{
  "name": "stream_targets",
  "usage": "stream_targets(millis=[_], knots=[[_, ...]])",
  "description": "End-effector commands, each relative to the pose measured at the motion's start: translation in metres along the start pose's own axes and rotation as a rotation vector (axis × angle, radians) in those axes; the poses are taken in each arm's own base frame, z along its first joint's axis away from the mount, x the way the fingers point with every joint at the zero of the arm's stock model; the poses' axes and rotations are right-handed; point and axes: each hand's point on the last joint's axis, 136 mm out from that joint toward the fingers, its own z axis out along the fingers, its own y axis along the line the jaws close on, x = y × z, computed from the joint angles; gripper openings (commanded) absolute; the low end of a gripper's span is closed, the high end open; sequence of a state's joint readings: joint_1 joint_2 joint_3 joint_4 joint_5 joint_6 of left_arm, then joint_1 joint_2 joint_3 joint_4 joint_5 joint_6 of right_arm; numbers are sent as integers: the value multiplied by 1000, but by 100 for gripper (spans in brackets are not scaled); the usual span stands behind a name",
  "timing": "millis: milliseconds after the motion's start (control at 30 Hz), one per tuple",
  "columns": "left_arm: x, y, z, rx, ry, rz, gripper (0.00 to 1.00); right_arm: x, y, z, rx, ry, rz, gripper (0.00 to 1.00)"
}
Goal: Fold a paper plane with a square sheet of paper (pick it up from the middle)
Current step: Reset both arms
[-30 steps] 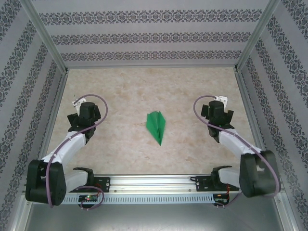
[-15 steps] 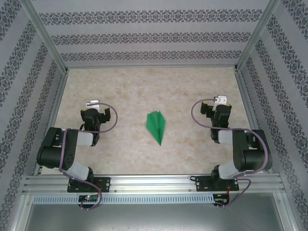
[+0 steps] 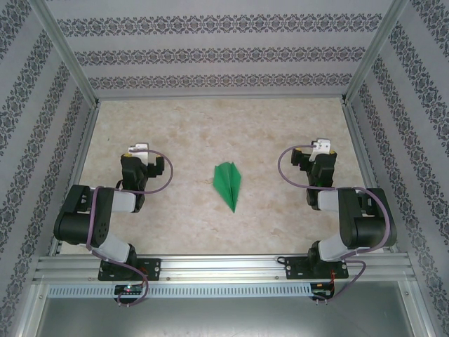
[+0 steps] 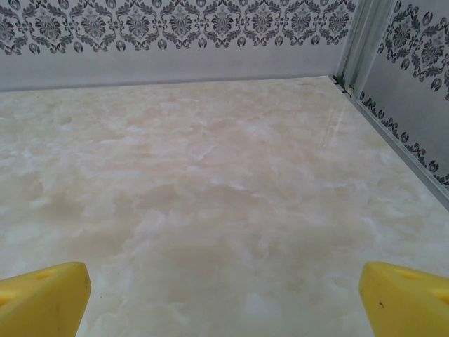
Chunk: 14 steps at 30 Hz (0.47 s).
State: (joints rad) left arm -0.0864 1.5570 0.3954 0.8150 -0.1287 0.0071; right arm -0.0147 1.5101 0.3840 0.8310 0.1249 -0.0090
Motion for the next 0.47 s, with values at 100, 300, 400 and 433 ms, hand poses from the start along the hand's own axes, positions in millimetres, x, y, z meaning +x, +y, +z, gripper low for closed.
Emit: stream_targets(millis=[100, 300, 400, 433], knots=[[-12, -9, 3, 58, -29, 26, 100, -17, 7, -1, -30, -51, 16, 98], [-11, -9, 4, 66, -26, 22, 100, -16, 7, -1, -29, -51, 15, 98], [-12, -9, 4, 65, -27, 22, 100, -17, 7, -1, -30, -52, 16, 98], [-12, -9, 4, 67, -26, 22, 100, -16, 7, -1, -30, -51, 16, 98]])
